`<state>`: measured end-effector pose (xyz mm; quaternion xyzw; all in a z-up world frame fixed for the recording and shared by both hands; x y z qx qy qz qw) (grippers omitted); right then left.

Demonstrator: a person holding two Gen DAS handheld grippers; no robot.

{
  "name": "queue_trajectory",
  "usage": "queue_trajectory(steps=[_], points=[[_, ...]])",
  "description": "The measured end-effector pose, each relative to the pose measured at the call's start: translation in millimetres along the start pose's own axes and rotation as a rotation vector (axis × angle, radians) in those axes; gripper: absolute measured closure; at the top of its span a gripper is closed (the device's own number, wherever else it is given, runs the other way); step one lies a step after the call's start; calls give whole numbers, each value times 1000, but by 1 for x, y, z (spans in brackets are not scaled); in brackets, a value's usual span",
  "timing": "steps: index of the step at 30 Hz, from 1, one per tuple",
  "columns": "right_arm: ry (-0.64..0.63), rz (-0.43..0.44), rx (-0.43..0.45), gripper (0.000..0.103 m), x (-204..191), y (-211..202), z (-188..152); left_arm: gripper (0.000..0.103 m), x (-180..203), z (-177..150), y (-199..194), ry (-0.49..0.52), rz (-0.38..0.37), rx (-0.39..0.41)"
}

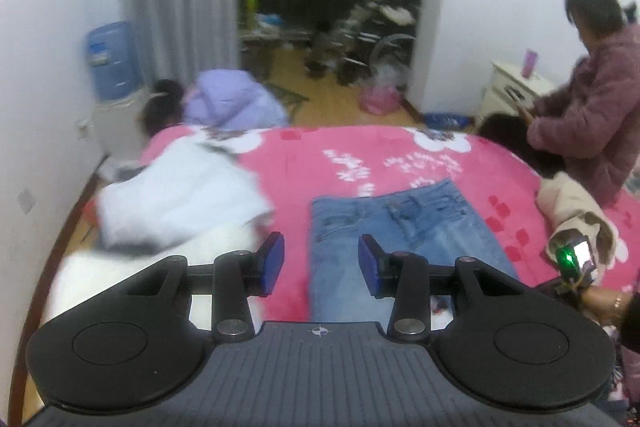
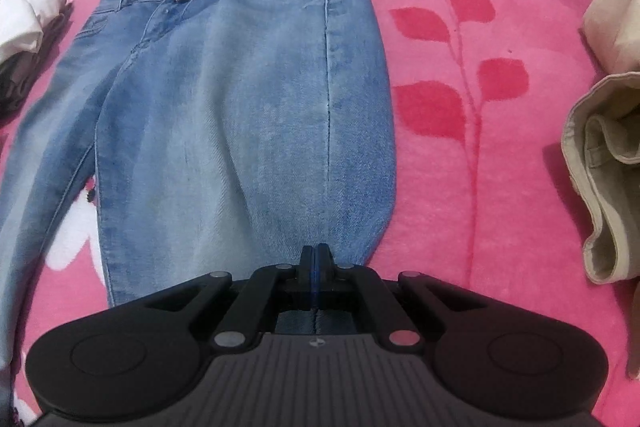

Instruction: Fold clothes

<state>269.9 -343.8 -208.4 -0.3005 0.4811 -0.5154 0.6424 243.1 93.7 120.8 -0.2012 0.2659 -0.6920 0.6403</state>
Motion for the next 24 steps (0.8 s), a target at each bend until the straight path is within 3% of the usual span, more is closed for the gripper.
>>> queue_trajectory(steps=[4,8,14,17,19,24], points=[[37,3,14,103,4,-1,1,62,-85,-46,-72,-163,90,4],[56,-17,18,103,2,2,4,62,-165,-113,-137,-324,250,0],[68,-66,46,103,0,1,4,62,-236,-223,-183,-440,437,-116],[71,-69,68,103,0,1,4,62,-240,-252,-183,-447,430,-167],[70,-62,79,103,2,1,4,61,-228,-261,-167,-417,373,-210],[60,-34,90,103,2,-2,3,61,-169,-277,-93,-345,104,-324]])
Point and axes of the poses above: each gripper's, at about its wrist camera, not at the fingertips, and y roughly the way its jaws point, x to its right, z to its top, the point moved 10 cm from there along y, roughly the way its jaws point, and after that the axes turned 11 degrees about z, right-handed, at the moved point
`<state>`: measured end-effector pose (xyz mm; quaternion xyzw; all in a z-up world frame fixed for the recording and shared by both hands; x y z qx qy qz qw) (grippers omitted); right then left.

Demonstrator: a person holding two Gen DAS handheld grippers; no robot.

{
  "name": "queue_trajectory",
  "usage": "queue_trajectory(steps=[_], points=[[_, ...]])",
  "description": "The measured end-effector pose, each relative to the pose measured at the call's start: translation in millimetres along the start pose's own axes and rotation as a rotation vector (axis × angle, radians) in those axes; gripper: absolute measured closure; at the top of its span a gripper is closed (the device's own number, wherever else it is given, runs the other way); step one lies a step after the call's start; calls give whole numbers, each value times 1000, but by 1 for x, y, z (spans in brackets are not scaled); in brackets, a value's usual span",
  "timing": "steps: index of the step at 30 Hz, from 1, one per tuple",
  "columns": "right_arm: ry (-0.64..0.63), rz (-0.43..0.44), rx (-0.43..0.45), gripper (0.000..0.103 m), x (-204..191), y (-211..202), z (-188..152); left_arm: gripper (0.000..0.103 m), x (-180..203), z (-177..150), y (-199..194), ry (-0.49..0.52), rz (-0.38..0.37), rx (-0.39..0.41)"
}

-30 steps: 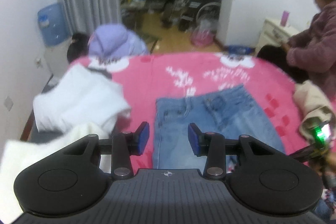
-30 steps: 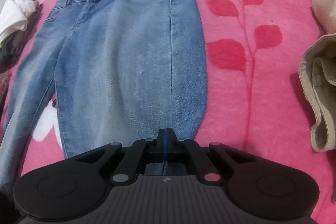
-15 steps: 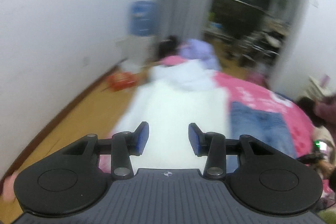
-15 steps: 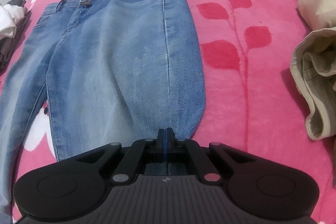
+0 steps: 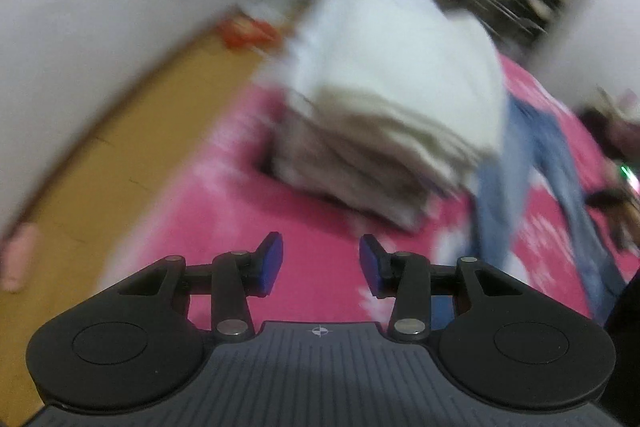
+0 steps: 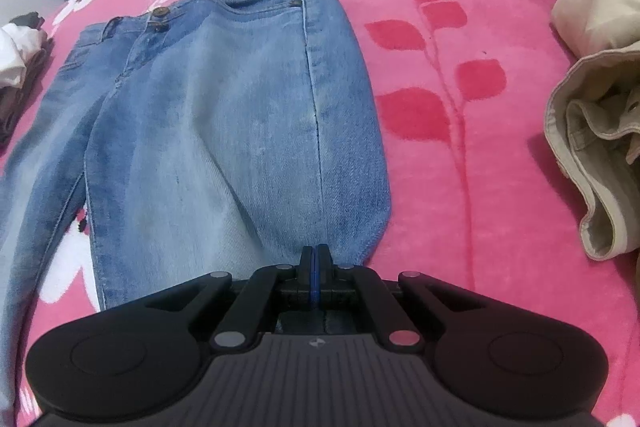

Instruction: Fold clothes

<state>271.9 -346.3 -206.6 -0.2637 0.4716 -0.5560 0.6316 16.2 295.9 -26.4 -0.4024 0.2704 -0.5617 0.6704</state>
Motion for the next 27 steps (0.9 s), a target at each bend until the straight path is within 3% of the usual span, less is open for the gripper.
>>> queue_trajectory(steps=[4,7,8,10,13,15,19,21,24,27], points=[[-45,-10,-18,103,-5,-3,1,61,61,-21,39,122,-166,-79],[-138,-66,-44,103,-18,-11,1,61,95,-49,48,219,-255,-120],[-181,-83,-52,97,-27,-17,1,61,102,-58,47,250,-258,-129],[-287,-55,-11,96,-59,-41,-3,61,103,-77,44,304,-237,-147],[-489,135,41,96,-137,-76,-32,61,93,-105,37,372,-168,-171],[-606,313,9,91,-194,-88,-69,61,79,-119,30,391,-108,-187],[-642,717,-242,87,-302,-94,-177,61,50,-134,17,363,-13,-192],[-614,857,-375,82,-341,-96,-222,61,42,-143,14,369,22,-180],[-554,907,-553,80,-373,-87,-266,61,32,-158,13,380,57,-178],[-434,866,-636,74,-385,-74,-279,61,37,-168,10,381,41,-165]])
Point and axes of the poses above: each gripper's, at about its wrist camera, not at the fingertips, and y roughly the way its jaws point, x to its right, z to its top, the point moved 10 cm from there along y, roughly the way its jaws point, and after that the axes turned 11 degrees about z, right-handed, at the moved point
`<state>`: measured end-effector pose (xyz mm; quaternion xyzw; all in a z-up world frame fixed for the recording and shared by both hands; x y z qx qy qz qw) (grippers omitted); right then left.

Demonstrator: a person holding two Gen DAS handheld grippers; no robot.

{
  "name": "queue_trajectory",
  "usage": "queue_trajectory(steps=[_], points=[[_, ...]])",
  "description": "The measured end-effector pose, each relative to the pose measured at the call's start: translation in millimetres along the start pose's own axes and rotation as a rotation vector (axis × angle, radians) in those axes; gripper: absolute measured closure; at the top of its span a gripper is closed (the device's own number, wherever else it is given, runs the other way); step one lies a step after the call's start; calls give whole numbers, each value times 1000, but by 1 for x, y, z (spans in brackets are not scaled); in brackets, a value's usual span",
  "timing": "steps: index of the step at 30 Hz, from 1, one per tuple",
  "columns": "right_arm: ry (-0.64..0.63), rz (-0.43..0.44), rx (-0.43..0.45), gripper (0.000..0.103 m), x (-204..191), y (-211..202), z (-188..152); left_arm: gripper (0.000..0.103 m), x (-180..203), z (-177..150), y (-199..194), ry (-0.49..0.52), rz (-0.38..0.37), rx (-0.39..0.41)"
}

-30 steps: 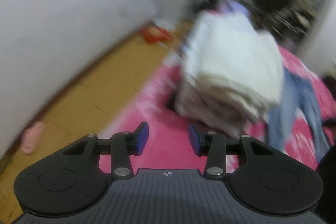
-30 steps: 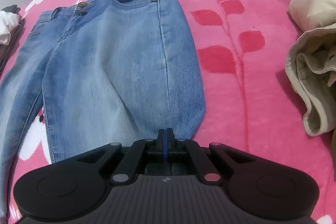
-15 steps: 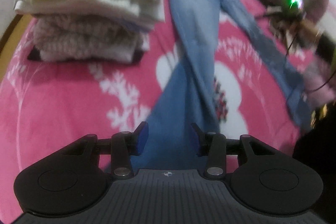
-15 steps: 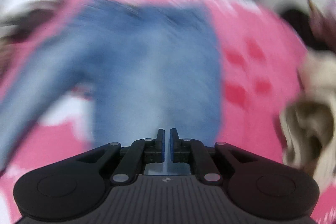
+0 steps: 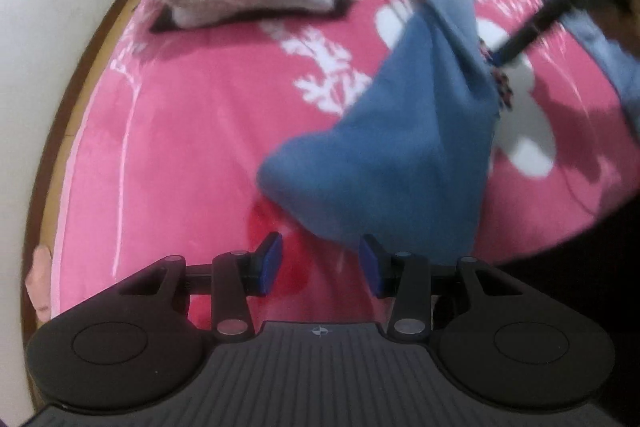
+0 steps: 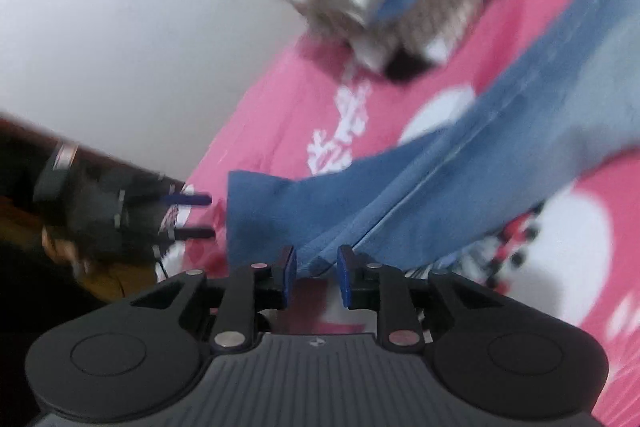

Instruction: Fold clothes

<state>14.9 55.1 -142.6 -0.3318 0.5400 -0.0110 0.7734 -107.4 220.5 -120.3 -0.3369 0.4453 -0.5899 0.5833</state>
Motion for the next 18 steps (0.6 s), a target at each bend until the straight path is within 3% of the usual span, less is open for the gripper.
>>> queue_trajectory(steps=[6,7,9,10,14,18], points=[[182,-143,41,77,24,20,7,61,14,-4,-14,-26,-29,75],[198,-163,36,79,29,25,8,61,16,-3,-17,-25,-33,90],[228,-161,48,99,35,25,7,61,22,-5,-19,-8,-60,94],[244,-155,58,99,37,23,6,61,25,-7,-19,2,-75,91],[221,-20,188,99,13,-3,22,61,30,-8,-15,63,-77,109],[224,101,328,99,-2,-23,49,61,24,-9,-5,7,-97,92]])
Point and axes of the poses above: each gripper's, at about its wrist camera, not at the fingertips, and y roughly the way its jaws point, x to its right, z to its top, the point moved 10 cm from there along y, roughly the way its jaws point, and after that the axes turned 11 degrees about z, right-handed, at the moved point
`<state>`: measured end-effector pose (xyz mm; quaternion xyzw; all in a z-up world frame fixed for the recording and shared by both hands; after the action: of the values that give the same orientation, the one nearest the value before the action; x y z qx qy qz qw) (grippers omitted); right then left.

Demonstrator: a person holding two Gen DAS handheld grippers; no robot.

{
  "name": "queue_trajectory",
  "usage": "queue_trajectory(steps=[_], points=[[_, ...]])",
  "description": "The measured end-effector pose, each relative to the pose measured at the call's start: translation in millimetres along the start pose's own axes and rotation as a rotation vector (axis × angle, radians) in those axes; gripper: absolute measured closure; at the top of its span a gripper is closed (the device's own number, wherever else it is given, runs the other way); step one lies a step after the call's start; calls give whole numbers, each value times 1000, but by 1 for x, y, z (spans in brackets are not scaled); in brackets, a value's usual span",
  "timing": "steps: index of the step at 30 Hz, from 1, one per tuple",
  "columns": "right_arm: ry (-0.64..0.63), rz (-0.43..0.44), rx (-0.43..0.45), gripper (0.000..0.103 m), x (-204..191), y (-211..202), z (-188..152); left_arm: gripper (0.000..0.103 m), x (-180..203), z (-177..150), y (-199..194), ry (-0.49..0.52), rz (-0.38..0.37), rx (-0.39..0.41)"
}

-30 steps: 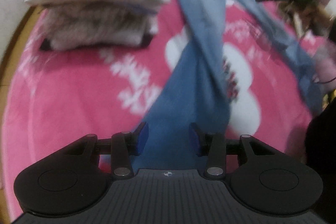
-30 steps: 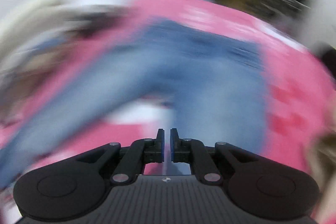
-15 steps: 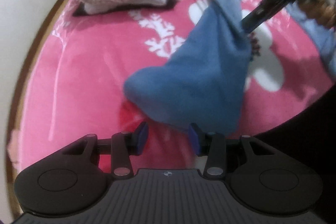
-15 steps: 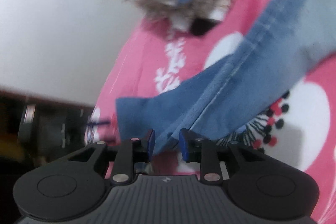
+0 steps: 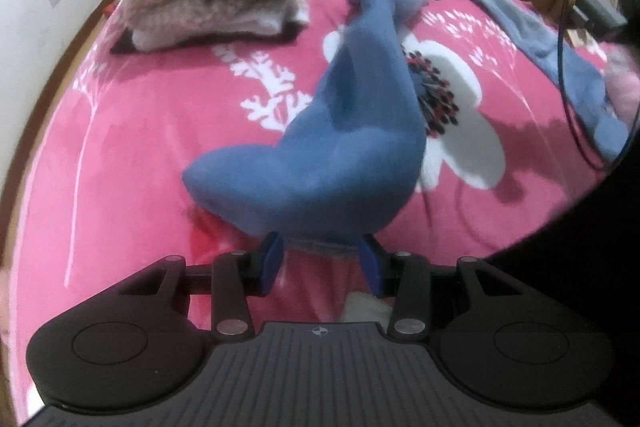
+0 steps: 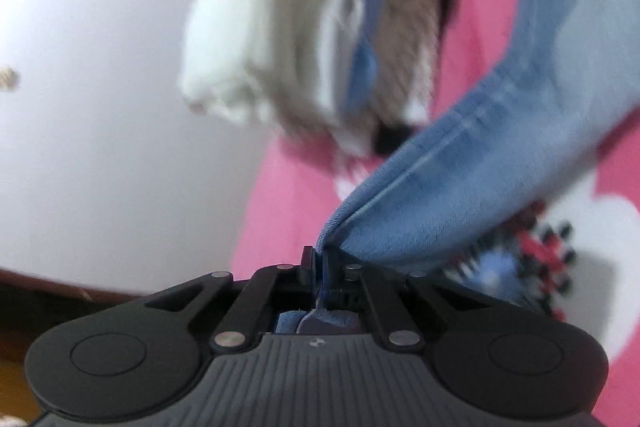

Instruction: Fold clothes

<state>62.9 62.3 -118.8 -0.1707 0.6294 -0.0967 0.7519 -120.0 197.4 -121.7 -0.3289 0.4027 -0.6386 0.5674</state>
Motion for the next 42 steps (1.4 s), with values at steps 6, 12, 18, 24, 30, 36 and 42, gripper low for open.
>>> queue_trajectory(steps=[6,12,18,24,30,36,42], points=[[89,63,99,99,8,20,24,57,4,11,-2,-68,-41,53],[121,68,158,99,11,33,40,52,11,21,15,-107,-15,60],[130,59,175,99,11,36,37,51,-8,34,15,-211,119,88],[121,63,187,99,10,32,32,51,-15,49,7,-306,206,113],[110,68,193,99,6,26,25,46,-14,56,-9,-357,222,133],[89,65,195,99,3,21,19,44,-26,56,7,-371,320,128],[-35,46,175,99,-12,26,20,88,-24,50,10,-324,137,46]])
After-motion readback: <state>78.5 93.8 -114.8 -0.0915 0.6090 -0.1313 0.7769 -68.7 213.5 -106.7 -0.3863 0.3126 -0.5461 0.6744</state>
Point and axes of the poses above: each gripper's, at about its wrist camera, not at the fingertips, and y roughly the way its jaws point, x to its right, z to its top, the point moved 10 cm from there along y, roughly the way its jaws point, and after that the axes turned 11 degrees about z, right-handed, at the moved point
